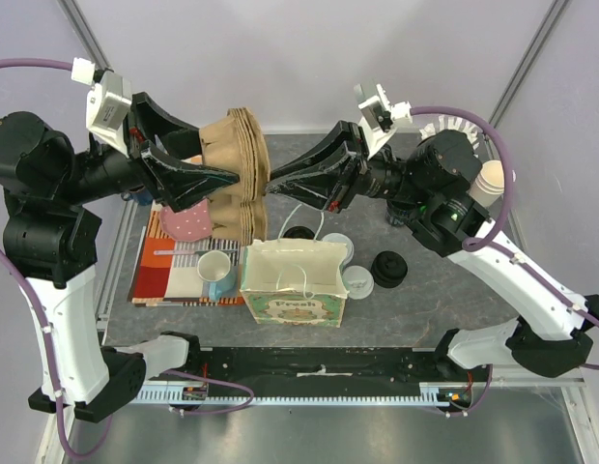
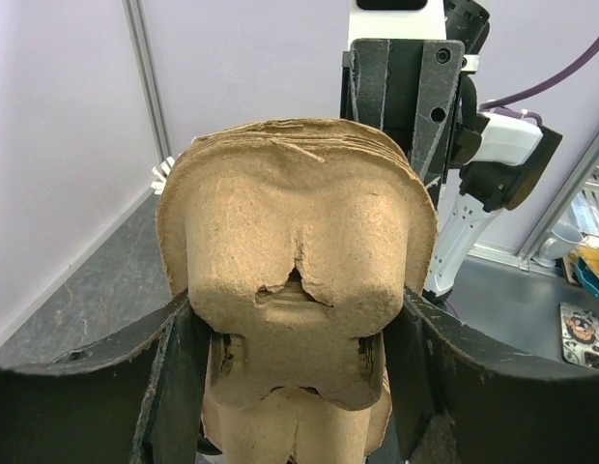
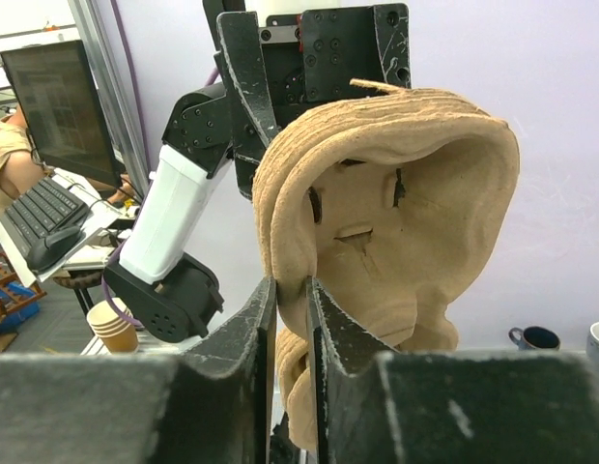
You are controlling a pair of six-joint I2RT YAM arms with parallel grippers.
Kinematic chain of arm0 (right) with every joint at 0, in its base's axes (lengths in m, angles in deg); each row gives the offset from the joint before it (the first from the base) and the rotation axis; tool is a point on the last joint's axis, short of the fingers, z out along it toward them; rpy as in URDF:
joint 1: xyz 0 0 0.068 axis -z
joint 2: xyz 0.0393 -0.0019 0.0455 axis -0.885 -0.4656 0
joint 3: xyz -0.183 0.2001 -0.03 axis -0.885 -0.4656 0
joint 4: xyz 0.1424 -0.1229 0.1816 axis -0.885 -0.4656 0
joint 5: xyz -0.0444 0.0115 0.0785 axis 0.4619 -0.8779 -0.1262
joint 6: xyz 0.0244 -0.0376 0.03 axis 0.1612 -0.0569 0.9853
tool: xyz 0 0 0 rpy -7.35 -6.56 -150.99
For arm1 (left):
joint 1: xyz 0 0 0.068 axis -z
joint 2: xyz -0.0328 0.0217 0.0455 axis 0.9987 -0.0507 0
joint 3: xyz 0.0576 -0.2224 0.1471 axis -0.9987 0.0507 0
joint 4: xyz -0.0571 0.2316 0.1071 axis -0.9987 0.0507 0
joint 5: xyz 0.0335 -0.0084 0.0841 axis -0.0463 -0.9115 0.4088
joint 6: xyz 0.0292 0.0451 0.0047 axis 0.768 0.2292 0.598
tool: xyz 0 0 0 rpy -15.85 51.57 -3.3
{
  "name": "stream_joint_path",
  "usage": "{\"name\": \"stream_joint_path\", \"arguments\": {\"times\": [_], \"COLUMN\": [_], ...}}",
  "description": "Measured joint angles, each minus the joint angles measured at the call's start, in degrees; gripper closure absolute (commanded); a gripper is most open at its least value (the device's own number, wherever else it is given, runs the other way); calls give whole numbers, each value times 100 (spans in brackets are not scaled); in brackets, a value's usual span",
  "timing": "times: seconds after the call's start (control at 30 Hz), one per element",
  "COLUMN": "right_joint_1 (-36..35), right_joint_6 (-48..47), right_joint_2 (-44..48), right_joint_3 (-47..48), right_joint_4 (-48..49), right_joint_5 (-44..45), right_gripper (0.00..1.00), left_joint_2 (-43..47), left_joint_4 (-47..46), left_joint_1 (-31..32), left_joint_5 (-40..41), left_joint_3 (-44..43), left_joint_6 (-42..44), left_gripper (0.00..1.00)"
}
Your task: Pack the takeout coffee
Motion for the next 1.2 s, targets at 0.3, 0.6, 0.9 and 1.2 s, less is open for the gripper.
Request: {"name": "stream_joint_path", "arguments": {"times": [0.3, 0.6, 0.9, 1.2], "right_joint_1": [0, 0, -22, -22], "right_joint_6": [413, 597, 636, 313], "right_joint_2": [-256, -367, -387, -234], "right_joint_3": [0, 0, 0, -4], "right_joint_4": [505, 730, 826, 535], "right_joint_5": [-153, -232, -372, -249], "right_gripper": [56, 46, 64, 60], "left_joint_2": [0, 0, -9, -11], "left_joint_4": [7, 33, 42, 44], "left_joint_1": [0, 2, -2, 2], "left_joint_5": [20, -61, -66, -94], "left_joint_3": [0, -2, -2, -4], "left_joint_6": [0, 0, 0, -2], "left_gripper": [98, 98, 98, 98]}}
